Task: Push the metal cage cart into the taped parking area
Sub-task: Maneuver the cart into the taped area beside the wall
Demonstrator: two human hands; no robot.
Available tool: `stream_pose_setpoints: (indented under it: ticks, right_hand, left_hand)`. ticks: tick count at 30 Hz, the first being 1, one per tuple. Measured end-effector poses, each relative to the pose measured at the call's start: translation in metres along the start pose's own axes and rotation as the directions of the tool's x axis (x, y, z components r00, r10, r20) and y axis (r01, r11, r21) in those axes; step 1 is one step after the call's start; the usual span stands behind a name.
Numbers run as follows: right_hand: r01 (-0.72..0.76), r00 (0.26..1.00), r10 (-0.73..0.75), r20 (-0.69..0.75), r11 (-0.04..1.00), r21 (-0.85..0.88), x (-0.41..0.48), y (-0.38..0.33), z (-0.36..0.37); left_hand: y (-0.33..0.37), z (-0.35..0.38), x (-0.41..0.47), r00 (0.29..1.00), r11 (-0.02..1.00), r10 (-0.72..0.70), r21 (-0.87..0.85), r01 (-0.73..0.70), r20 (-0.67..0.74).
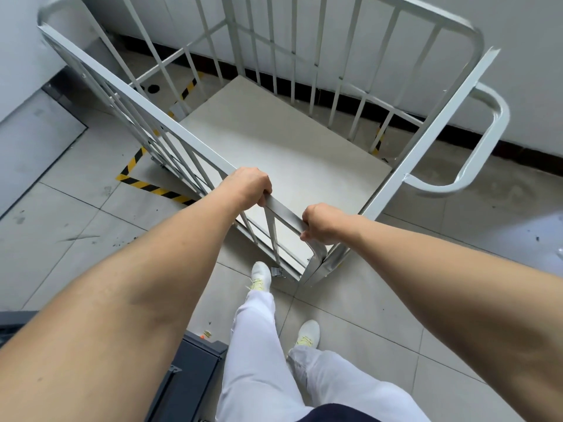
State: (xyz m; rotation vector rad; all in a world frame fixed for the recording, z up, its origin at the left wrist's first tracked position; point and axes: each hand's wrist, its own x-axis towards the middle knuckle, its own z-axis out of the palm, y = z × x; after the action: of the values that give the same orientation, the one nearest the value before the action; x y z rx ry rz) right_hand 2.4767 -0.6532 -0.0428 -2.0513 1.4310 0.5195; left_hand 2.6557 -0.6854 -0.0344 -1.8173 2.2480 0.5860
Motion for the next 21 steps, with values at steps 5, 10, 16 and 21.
stream_pose_setpoints:
  ticks: [5, 10, 16, 21]
  right_hand:
    - [0.001, 1.000, -0.001, 0.002, 1.000, -0.005, -0.001, -0.001, -0.003]
    - [-0.005, 1.000, 0.005, 0.011, 1.000, 0.002, -0.001, 0.002, -0.005]
    - [-0.033, 0.999, 0.032, 0.009, 0.999, 0.019, -0.004, 0.005, -0.005]
    - [-0.042, 0.999, 0.042, 0.002, 0.999, 0.022, -0.004, 0.008, -0.008]
  left_hand:
    - [0.001, -0.001, -0.002, 0.999, 0.997, 0.035, 0.070, -0.033, -0.022]
    - [0.005, -0.004, 0.003, 1.000, 0.997, 0.012, 0.070, -0.014, 0.026]
    - [0.011, -0.007, 0.009, 0.998, 0.997, 0.018, 0.079, -0.022, 0.053]
    - [0.018, -0.007, 0.013, 0.997, 0.994, -0.002, 0.106, -0.007, 0.083]
